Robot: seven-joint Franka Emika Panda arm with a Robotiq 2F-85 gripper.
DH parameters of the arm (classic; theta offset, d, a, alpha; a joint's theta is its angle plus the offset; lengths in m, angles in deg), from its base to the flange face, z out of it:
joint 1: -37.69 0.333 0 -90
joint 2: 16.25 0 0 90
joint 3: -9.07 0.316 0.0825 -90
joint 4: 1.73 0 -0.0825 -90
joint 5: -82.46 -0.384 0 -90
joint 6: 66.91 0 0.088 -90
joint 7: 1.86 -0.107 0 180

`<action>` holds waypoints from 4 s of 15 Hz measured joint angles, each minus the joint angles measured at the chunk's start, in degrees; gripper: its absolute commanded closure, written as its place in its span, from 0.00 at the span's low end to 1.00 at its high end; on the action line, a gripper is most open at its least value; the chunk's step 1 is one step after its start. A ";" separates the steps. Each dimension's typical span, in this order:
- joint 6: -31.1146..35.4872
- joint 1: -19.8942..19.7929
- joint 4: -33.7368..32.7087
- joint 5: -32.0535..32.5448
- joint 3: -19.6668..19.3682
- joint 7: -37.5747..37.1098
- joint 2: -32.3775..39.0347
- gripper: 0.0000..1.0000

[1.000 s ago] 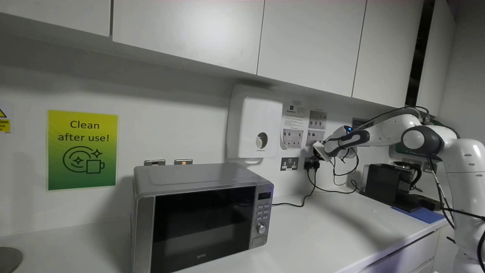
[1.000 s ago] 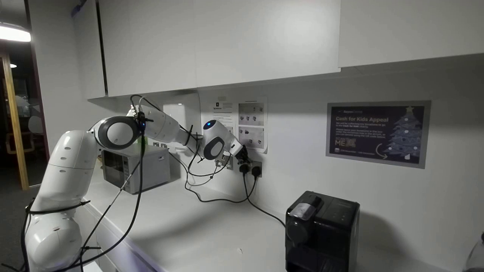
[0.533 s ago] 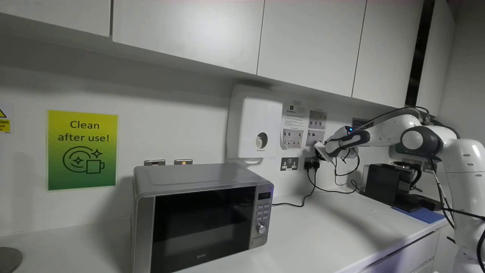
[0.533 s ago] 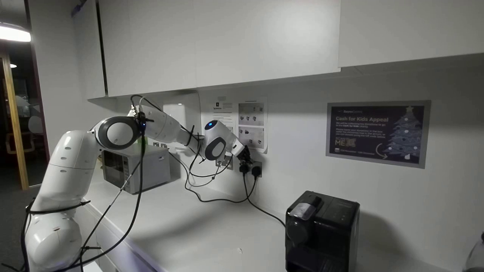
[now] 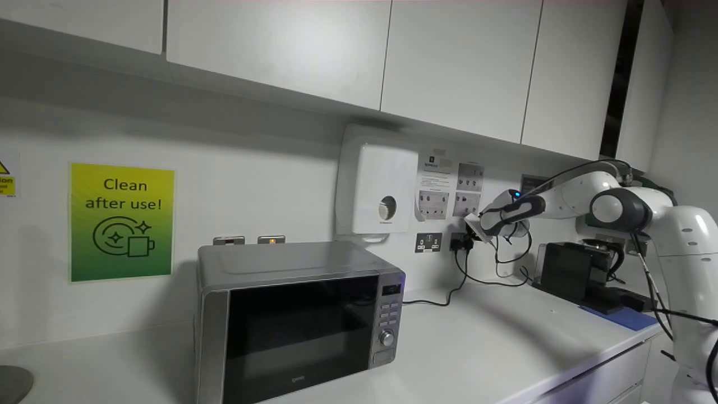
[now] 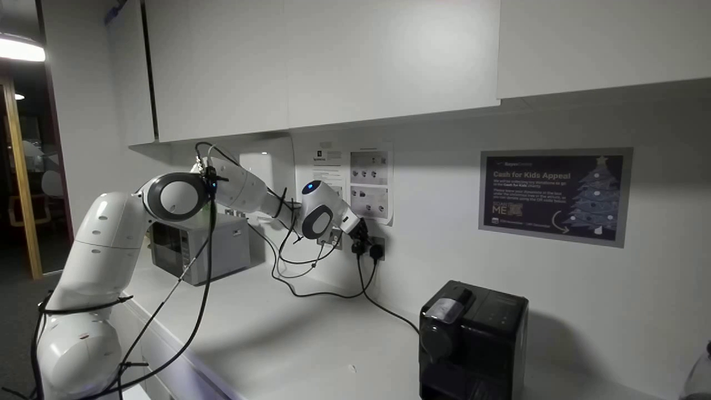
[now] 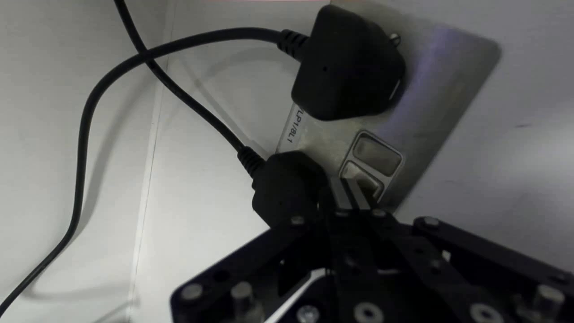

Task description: Flip the switch on the wall

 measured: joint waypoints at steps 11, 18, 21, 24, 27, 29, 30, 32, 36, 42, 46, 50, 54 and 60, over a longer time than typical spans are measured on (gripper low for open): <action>0.00 1.39 0.09 0.00 -1.01 0.00 0.00 1.00; -0.01 1.56 0.10 0.00 -1.05 0.00 -0.13 1.00; -0.02 1.59 0.11 0.00 -1.05 0.00 -0.23 1.00; -0.01 1.70 0.10 0.00 -1.04 0.00 -0.55 1.00; -0.09 2.15 0.01 -0.01 -0.88 0.00 -1.02 1.00; -0.08 2.25 0.06 -0.02 -0.72 0.00 -1.53 1.00; 0.11 2.35 -0.08 -0.02 -0.54 0.00 -1.86 1.00; 0.09 2.73 -0.03 -0.06 -0.34 0.00 -2.56 1.00; -0.44 3.55 -0.01 0.25 -0.37 0.00 -3.70 1.00; -7.19 4.25 1.33 8.04 -1.79 1.16 -5.86 1.00; -12.33 4.24 5.00 10.40 -1.59 8.10 -10.47 1.00; -18.14 3.31 8.93 11.75 0.01 15.51 -15.76 1.00; -25.89 1.76 12.41 14.00 1.79 22.20 -20.94 1.00; -33.54 -0.62 18.42 14.11 4.24 32.72 -27.52 1.00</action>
